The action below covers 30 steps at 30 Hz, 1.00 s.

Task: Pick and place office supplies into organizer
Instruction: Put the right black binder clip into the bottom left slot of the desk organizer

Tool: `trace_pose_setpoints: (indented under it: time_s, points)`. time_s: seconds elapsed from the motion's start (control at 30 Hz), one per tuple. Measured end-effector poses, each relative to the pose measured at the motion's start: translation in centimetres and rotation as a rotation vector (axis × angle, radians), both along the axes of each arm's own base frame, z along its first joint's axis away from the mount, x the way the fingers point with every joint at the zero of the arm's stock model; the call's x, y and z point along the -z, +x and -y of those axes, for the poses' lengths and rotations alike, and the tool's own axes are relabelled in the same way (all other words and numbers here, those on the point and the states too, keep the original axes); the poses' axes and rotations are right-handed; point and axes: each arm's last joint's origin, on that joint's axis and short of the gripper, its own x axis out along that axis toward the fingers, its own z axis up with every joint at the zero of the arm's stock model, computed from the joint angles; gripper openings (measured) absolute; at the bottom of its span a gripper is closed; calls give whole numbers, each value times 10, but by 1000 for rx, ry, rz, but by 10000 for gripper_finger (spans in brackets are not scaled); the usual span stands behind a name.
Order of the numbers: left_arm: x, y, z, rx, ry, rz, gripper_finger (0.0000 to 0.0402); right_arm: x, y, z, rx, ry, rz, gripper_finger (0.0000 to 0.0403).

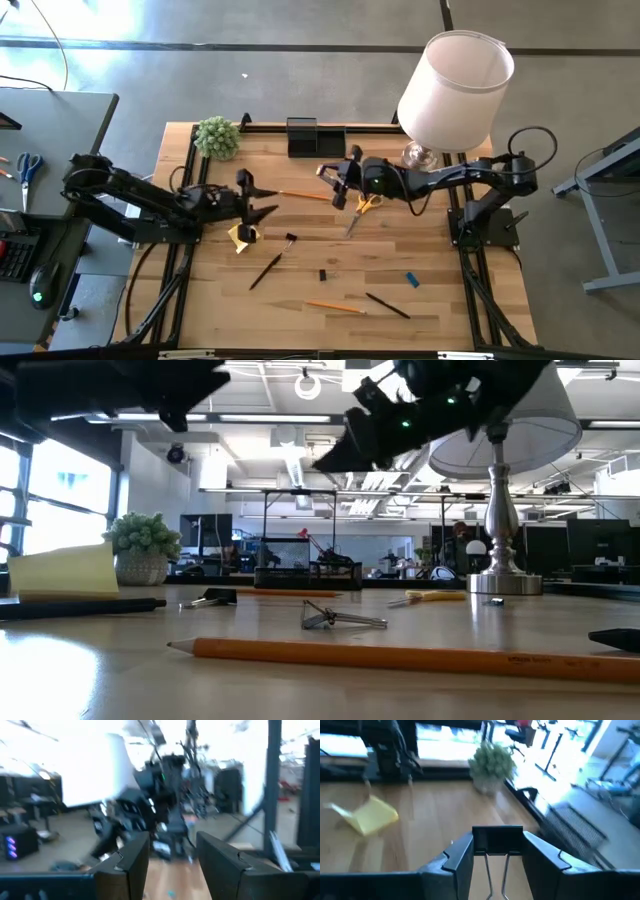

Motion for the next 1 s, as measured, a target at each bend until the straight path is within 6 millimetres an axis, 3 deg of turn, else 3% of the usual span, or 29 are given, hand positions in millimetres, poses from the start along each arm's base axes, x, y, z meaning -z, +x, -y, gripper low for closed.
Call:
trace_pose_setpoints:
  time_s: [0.1, 0.37, 0.57, 0.8, 1.0]
  points:
    - [-15, -6, -1, -39, 12, 26, 152, -1, 15, 9, -11, -17, -31, 138]
    - [-57, -9, -2, -57, 49, -129, 152, 12, 60, 48, 24, -63, -84, 141]
    - [-73, -9, -2, -65, 106, -206, 152, 22, 80, 83, 33, -102, -120, 142]
    - [-100, -15, -3, -119, 200, -144, 152, 34, 95, 122, 54, -111, -188, 141]
    - [-95, -13, -4, -128, 235, -212, 152, 32, 92, 143, 93, -98, -211, 148]
